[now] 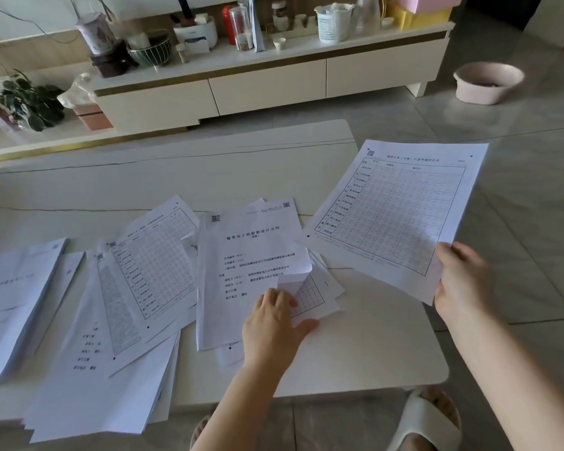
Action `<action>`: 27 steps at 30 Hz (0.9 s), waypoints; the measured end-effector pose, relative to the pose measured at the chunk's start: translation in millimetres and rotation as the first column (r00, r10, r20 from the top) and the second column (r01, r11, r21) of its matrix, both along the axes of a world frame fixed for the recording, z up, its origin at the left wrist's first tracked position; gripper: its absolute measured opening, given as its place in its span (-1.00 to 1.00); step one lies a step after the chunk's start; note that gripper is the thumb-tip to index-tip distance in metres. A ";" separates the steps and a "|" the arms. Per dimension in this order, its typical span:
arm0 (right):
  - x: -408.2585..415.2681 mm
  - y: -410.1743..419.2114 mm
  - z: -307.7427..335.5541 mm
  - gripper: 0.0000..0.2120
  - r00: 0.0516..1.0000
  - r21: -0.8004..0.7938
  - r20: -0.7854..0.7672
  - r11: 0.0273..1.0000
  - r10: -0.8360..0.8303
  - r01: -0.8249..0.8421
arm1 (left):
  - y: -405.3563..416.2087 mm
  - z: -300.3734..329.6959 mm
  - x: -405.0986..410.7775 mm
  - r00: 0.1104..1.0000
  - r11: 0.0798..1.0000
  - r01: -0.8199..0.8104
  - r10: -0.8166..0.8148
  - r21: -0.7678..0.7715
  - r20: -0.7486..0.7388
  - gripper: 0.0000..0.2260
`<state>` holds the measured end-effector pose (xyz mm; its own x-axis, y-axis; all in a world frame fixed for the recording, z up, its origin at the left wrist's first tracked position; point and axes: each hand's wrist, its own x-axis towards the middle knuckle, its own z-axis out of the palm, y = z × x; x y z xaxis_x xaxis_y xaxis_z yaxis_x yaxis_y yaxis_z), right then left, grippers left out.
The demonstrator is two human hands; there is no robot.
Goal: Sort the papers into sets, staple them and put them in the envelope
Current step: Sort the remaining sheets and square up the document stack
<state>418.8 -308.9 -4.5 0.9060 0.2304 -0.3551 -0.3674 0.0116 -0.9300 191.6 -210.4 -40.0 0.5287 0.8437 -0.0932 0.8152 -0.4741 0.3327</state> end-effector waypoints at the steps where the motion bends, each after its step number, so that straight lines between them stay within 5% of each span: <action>1: 0.4 0.0 -0.1 -0.80 1.000 0.000 0.002 1.000 -0.002 0.002 | 1.6 -0.1 -1.1 1.000 1.000 0.009 -0.009 -0.003 0.009 -0.62; 5: 3.8 -1.5 -1.6 -0.79 1.000 0.003 0.008 1.000 -0.019 0.019 | 5.6 -0.8 -8.8 0.992 0.997 0.074 -0.073 0.003 0.105 -0.77; 7: 3.9 -2.6 -0.6 -0.78 1.000 0.009 0.013 1.000 -0.006 0.006 | 9.1 3.1 -11.0 0.970 0.998 -0.035 0.048 -0.059 0.238 -0.81; 11: -1.2 0.5 1.8 -0.81 0.998 -0.026 0.035 0.999 0.045 -0.044 | 23.7 26.8 -21.2 0.821 0.937 -0.306 0.348 -0.167 0.453 -0.94; 14: -8.1 6.4 4.7 -0.74 0.989 -0.042 0.044 0.990 0.138 -0.136 | 31.1 43.9 -33.3 0.697 0.898 -0.397 0.429 -0.189 0.575 -0.93; 18: -19.6 16.7 0.9 -0.75 0.960 -0.082 0.077 0.961 0.270 -0.264 | 39.3 56.5 -45.3 0.631 0.875 -0.476 0.409 -0.088 0.659 -0.89; 27: -76.8 62.7 -4.0 -0.95 0.859 -0.261 0.232 0.880 0.456 -0.397 | 36.2 60.1 -61.5 0.677 0.871 -0.466 0.237 0.156 0.696 -0.95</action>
<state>342.0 -246.2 -8.5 0.8018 0.5691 -0.1823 -0.0196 -0.2799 -0.9598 130.1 -174.1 20.1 0.0184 0.9003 0.4348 0.5833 -0.3628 0.7267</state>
